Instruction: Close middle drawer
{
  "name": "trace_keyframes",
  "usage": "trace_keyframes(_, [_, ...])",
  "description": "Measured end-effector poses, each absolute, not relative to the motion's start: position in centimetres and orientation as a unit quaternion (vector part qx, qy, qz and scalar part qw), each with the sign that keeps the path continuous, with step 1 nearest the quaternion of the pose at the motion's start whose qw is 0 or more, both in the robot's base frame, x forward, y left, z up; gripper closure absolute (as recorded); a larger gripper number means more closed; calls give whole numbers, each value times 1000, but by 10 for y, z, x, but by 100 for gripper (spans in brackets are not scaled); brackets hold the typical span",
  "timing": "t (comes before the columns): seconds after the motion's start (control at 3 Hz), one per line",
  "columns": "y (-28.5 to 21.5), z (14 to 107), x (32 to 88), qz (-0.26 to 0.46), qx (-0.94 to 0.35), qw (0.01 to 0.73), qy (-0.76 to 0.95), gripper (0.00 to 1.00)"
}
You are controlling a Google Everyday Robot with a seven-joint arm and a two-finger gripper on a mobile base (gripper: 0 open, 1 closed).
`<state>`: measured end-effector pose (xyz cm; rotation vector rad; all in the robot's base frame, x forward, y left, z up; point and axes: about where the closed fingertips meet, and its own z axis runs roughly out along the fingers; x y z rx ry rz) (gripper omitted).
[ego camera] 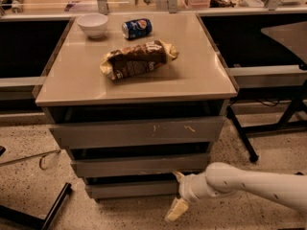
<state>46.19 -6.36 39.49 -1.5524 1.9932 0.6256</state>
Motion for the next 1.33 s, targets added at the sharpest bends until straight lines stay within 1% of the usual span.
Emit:
trace_keyframes(0.33, [-97,419,438,187,-551,258,771,0])
trace_keyframes(1.0, [-179,503,401,73,-496,245,830,0])
trace_keyframes(1.33, [-210,561,400,24,-476,277,834,0])
